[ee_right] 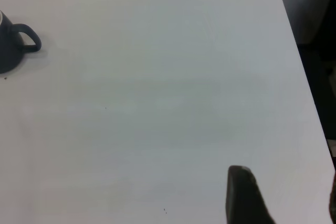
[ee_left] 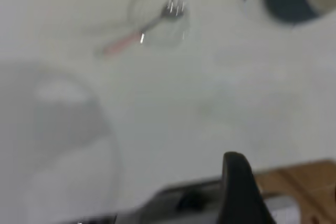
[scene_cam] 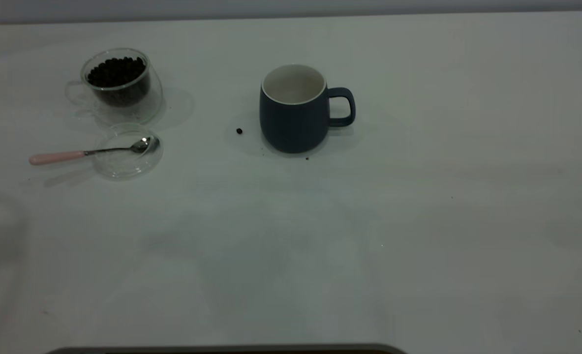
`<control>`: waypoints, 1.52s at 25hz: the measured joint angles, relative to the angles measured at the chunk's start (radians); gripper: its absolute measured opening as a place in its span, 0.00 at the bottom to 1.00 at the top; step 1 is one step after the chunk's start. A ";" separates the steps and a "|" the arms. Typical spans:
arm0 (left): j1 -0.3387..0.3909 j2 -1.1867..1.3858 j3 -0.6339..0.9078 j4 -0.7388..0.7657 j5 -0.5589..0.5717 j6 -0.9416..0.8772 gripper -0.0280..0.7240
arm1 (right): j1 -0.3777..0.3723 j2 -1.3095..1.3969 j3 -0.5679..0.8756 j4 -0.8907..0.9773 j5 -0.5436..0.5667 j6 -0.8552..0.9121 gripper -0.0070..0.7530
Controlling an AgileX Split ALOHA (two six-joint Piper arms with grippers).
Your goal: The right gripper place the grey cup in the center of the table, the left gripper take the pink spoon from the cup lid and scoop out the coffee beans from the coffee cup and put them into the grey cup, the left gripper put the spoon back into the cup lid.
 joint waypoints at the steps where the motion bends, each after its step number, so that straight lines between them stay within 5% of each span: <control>1: -0.014 -0.045 0.041 0.022 0.000 -0.024 0.68 | 0.000 0.000 0.000 0.000 0.000 0.000 0.56; 14: -0.177 -0.611 0.479 0.235 0.029 -0.147 0.68 | 0.000 0.000 0.000 0.000 0.000 0.000 0.56; 25: -0.256 -0.980 0.541 0.422 0.058 -0.379 0.68 | 0.000 0.000 0.000 0.000 0.000 0.000 0.56; 31: -0.350 -1.083 0.542 0.427 0.058 -0.387 0.68 | 0.000 0.000 0.000 0.000 0.000 0.000 0.56; 38: -0.357 -1.284 0.542 0.428 0.068 -0.388 0.68 | 0.000 0.000 0.000 0.000 0.000 0.000 0.56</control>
